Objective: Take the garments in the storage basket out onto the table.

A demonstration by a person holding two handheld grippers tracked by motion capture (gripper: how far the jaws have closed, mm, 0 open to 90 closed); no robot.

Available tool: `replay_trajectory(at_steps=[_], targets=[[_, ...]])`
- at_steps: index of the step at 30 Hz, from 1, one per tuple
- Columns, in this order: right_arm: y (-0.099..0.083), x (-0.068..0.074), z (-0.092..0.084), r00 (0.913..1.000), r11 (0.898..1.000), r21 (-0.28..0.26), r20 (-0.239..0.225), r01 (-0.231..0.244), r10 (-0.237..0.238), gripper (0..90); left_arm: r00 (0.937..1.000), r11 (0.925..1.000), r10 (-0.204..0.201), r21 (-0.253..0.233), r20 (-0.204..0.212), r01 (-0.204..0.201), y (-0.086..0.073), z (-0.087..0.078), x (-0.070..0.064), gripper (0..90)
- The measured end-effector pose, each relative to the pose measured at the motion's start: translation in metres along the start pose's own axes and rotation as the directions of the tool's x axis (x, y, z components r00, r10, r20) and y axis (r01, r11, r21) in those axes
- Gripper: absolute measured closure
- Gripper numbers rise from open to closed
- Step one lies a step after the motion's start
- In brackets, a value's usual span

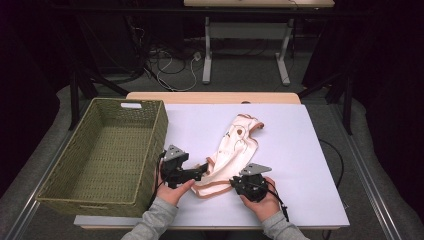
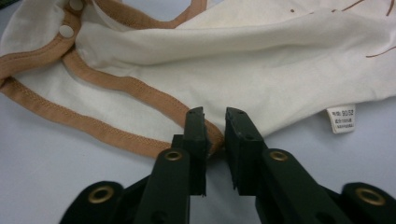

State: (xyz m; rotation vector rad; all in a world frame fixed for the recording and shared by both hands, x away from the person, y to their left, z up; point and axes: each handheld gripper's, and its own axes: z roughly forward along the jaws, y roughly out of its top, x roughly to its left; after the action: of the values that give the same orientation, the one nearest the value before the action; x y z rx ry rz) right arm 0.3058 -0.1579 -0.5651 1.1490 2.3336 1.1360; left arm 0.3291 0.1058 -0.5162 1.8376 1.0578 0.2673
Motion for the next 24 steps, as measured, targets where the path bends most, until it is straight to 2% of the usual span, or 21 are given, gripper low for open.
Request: replay_trajectory(at_steps=[4, 5, 6, 12, 24], targets=[[0.001, -0.001, -0.001, 0.9999, 1.000, 0.005, -0.012, 0.006, -0.006, 87.8, 1.0000, 1.0000, 0.001, 0.005, -0.001, -0.001, 0.000, 0.000, 0.000, 16.2], [0.000, -0.001, 0.000, 0.9997, 1.000, -0.010, -0.024, -0.003, 0.003, 88.0, 1.0000, 1.0000, 0.001, 0.004, 0.000, -0.001, 0.000, 0.001, 0.000, 16.2], [0.001, -0.001, -0.002, 0.9997, 1.000, 0.009, -0.024, 0.006, -0.006, 88.2, 1.0000, 1.0000, 0.002, 0.004, -0.002, -0.002, 0.000, 0.001, 0.000, 16.2], [0.002, -0.002, -0.007, 0.9994, 1.000, -0.003, -0.035, 0.007, -0.007, 88.5, 1.0000, 1.0000, 0.001, 0.002, -0.002, -0.001, 0.000, 0.000, 0.000, 16.3], [0.004, -0.010, -0.018, 0.9988, 0.999, -0.016, -0.041, -0.028, 0.028, 88.7, 1.0000, 1.0000, -0.004, -0.004, -0.003, 0.004, -0.001, 0.000, 0.000, 16.3]])
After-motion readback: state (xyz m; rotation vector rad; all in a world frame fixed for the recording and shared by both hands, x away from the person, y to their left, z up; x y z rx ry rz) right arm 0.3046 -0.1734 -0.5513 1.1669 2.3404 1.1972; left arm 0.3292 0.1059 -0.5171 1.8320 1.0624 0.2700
